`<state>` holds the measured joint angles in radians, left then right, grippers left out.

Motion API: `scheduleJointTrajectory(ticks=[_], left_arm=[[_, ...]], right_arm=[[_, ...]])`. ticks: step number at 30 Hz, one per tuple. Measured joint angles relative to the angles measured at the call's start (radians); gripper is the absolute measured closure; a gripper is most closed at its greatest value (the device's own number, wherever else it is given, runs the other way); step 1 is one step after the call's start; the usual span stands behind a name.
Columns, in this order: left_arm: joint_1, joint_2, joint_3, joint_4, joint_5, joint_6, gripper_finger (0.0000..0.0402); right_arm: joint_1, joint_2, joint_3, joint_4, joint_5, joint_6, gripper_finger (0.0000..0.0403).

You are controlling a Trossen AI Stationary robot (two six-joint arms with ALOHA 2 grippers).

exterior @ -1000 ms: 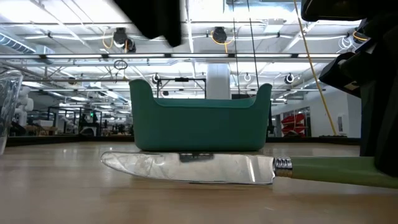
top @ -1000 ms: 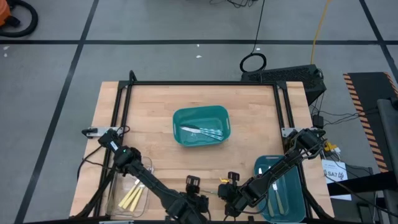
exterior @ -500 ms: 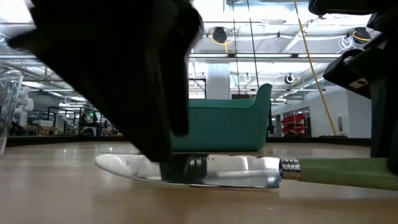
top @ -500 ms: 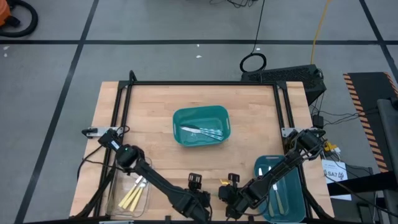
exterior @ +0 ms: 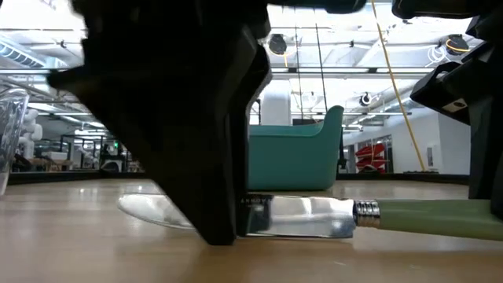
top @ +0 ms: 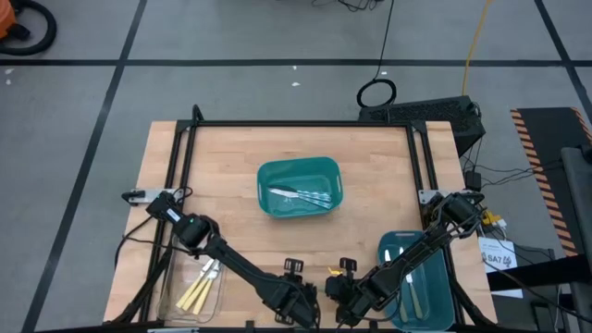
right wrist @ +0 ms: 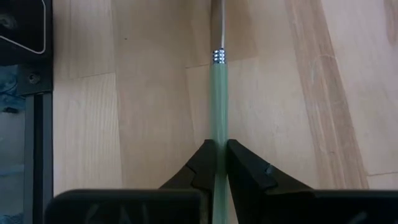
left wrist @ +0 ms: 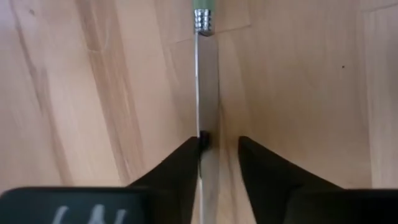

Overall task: Sort silverware by color (type)
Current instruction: Put the green knife into the blue bin

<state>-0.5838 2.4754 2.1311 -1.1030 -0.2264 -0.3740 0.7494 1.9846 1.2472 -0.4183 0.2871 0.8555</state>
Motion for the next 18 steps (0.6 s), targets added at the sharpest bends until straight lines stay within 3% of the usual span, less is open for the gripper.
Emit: scheduleJointTrajectory(ticks=[11,18], left_arm=[[-0.013,0.013,0.001,0.008,-0.047,-0.009,0.0385],[-0.016,0.015,0.0,0.005,-0.072,-0.039,0.0394]], right_arm=[[0.0,-0.007,0.0,0.011,-0.002,-0.016,0.0372],[0.009,-0.039,-0.004,0.031,0.009,-0.064,0.0327]])
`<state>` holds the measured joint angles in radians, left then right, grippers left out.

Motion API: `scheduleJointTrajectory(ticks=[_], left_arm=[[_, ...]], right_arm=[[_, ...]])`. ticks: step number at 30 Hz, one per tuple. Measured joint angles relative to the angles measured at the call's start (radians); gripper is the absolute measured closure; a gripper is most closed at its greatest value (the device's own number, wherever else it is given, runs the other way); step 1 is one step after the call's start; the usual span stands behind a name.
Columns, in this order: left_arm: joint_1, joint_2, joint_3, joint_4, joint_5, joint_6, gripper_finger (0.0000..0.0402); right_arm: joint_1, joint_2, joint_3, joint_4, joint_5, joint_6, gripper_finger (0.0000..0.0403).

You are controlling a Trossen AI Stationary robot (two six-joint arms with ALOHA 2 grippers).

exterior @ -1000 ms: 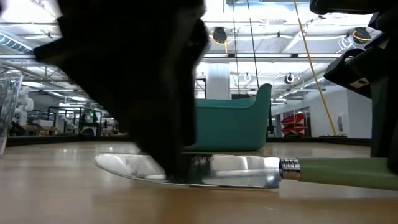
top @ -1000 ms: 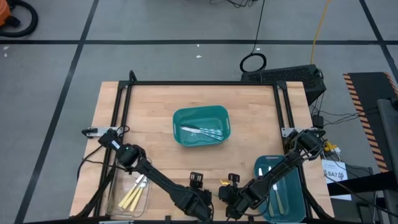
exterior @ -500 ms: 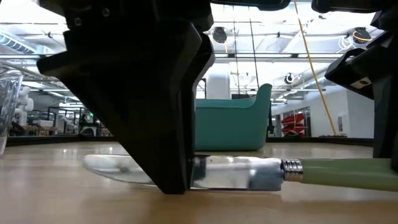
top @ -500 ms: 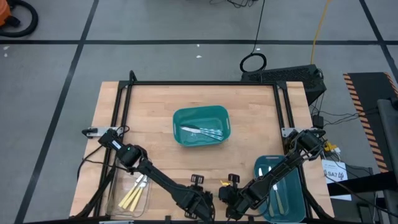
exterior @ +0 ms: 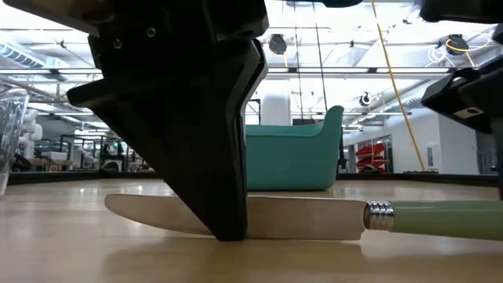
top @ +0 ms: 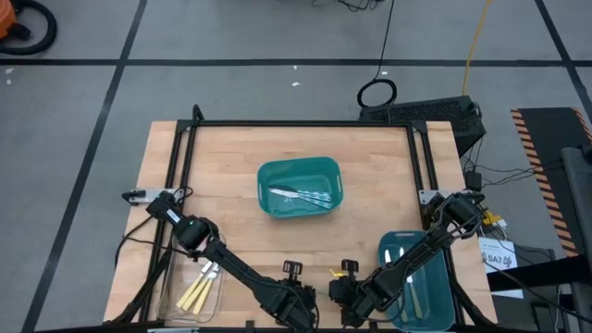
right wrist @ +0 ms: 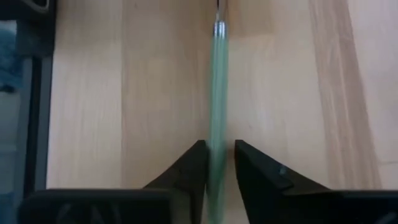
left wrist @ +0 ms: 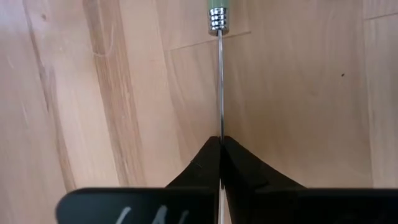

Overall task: Sort silverware by color (type)
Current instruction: Put the green knife into the blue bin

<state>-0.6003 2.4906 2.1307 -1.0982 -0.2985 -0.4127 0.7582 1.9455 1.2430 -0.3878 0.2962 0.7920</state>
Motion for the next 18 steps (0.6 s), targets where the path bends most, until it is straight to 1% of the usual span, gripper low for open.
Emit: scheduleJointTrajectory(ticks=[5,8,11,16,17,18], left_arm=[[0.0,0.001,0.0,0.0,-0.001,0.012,0.0395],[-0.002,0.001,0.0,0.001,-0.004,0.014,0.0396],[0.0,0.001,-0.001,0.001,-0.002,0.012,0.0396],[0.004,0.001,-0.001,0.003,-0.009,-0.015,0.0385],[0.004,0.001,-0.001,0.003,-0.02,-0.026,0.038],[0.003,0.001,-0.001,0.004,-0.028,-0.037,0.0375]], right_arm=[[-0.003,0.005,0.0,-0.001,0.003,-0.045,0.0288],[-0.003,0.015,0.003,-0.005,0.002,-0.054,0.0283],[-0.003,0.019,0.005,-0.034,-0.004,-0.052,0.0301],[-0.003,0.019,0.007,-0.054,-0.004,-0.049,0.0369],[-0.003,0.019,0.007,-0.057,-0.004,-0.049,0.0378],[-0.003,0.019,0.007,-0.061,-0.004,-0.049,0.0379]])
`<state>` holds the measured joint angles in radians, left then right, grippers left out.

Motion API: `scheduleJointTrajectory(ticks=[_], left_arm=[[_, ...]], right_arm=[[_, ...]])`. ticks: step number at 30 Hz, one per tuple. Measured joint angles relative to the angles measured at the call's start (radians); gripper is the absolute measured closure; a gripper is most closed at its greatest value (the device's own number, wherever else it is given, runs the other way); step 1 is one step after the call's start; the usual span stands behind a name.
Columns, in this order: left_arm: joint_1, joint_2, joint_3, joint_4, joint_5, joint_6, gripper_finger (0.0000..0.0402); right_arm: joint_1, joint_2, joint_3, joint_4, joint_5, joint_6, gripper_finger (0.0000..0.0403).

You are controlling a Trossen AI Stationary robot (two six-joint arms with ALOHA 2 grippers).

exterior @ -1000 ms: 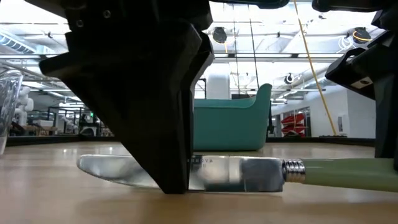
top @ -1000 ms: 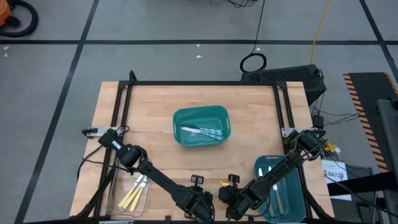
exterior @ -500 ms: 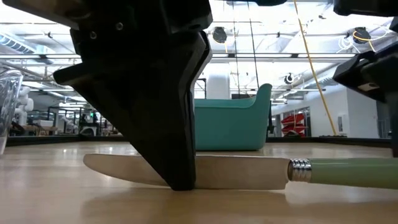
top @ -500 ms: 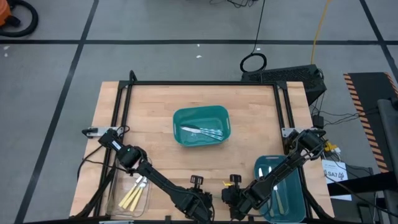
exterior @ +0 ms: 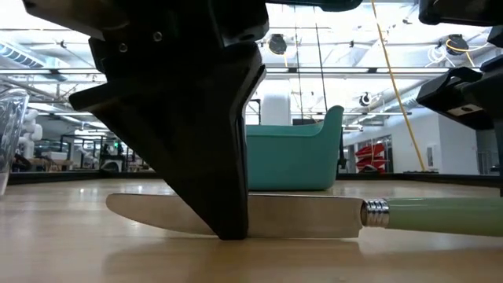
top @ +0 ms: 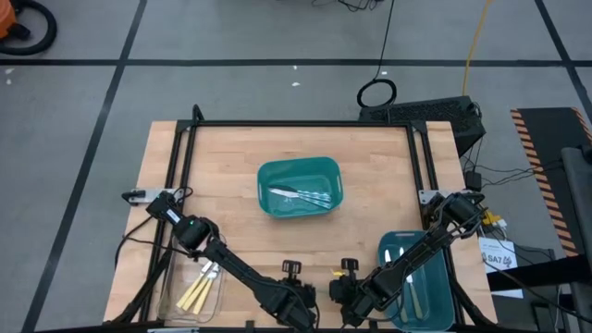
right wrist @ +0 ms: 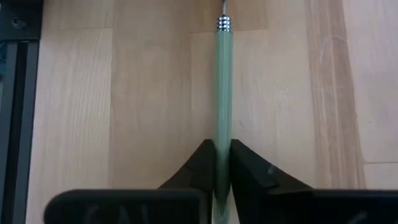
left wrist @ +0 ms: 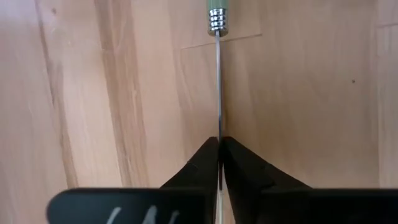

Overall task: Sort silverware by color (type)
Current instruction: Put the green knife into the blue bin

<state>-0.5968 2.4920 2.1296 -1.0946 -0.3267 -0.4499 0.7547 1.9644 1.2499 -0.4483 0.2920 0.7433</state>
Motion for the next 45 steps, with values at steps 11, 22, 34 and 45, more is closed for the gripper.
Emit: scheduleJointTrajectory(ticks=[11,22,34,45], left_arm=[[-0.008,0.013,0.096,-0.118,-0.075,-0.065,0.0278],[-0.091,-0.086,0.224,-0.353,-0.403,-0.122,0.0259],[-0.148,-0.104,0.225,-0.345,-0.486,-0.134,0.0259],[-0.176,-0.105,0.226,-0.348,-0.539,-0.162,0.0259]], right_arm=[[0.0,-0.075,-0.007,-0.105,-0.02,0.026,0.0378],[0.0,-0.233,0.097,-0.442,-0.036,0.125,0.0376],[0.011,-0.243,0.531,-1.102,-0.149,0.218,0.0375],[0.119,-0.295,0.594,-1.123,-0.253,0.549,0.0376]])
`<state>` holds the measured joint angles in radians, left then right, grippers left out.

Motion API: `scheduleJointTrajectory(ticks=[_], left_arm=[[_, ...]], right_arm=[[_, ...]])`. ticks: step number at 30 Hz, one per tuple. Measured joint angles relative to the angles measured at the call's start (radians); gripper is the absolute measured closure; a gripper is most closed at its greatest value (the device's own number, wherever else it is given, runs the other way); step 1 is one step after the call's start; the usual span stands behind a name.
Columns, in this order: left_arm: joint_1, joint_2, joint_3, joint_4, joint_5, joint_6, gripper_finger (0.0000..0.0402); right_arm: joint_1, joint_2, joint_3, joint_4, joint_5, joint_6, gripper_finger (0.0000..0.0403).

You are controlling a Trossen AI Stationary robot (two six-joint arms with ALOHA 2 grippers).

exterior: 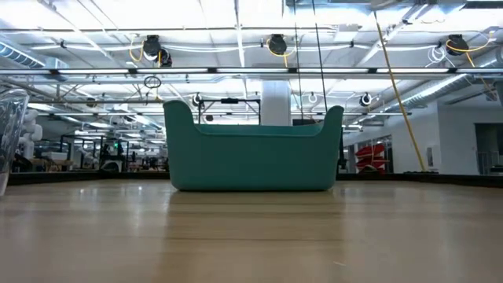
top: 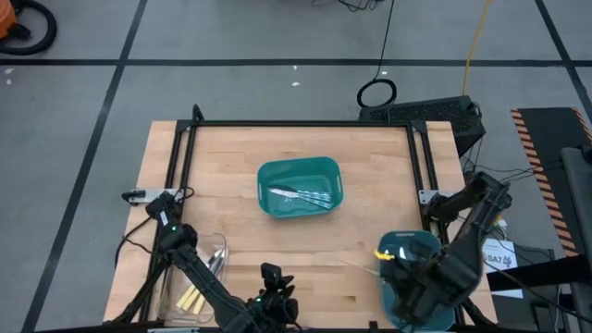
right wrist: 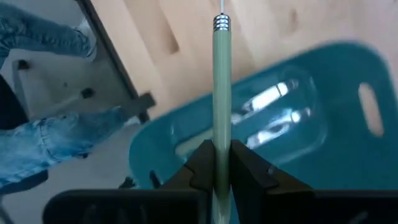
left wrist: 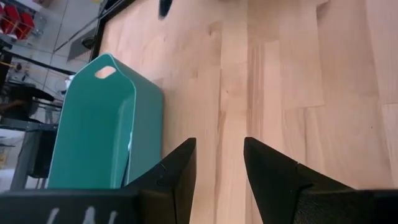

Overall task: Sort silverware by color (type)
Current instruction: Put the green knife into the blue bin

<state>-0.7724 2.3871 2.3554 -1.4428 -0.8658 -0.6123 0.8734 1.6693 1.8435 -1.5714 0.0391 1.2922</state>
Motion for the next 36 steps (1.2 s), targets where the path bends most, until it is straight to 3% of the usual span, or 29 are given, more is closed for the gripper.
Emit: scheduleJointTrajectory(ticks=[10,16,20,28,36], left_arm=[[-0.021,0.0,0.0,-0.003,0.0,-0.031,0.0259],[-0.024,0.0,0.0,-0.003,0.0,-0.048,0.0259],[-0.024,0.0,0.0,-0.003,0.0,-0.045,0.0259],[-0.002,-0.002,0.0,-0.002,0.0,-0.04,0.0259],[0.022,-0.002,0.0,0.005,0.0,-0.028,0.0259]], right_arm=[[0.168,-0.06,-0.017,0.004,-0.101,0.359,0.0377],[0.298,-0.176,-0.182,-0.002,-0.215,0.703,0.0377],[0.353,-0.225,-0.278,-0.001,-0.223,0.851,0.0377],[0.341,-0.225,-0.371,0.0,-0.223,0.906,0.0372],[0.292,-0.188,-0.381,0.021,-0.22,0.885,0.0365]])
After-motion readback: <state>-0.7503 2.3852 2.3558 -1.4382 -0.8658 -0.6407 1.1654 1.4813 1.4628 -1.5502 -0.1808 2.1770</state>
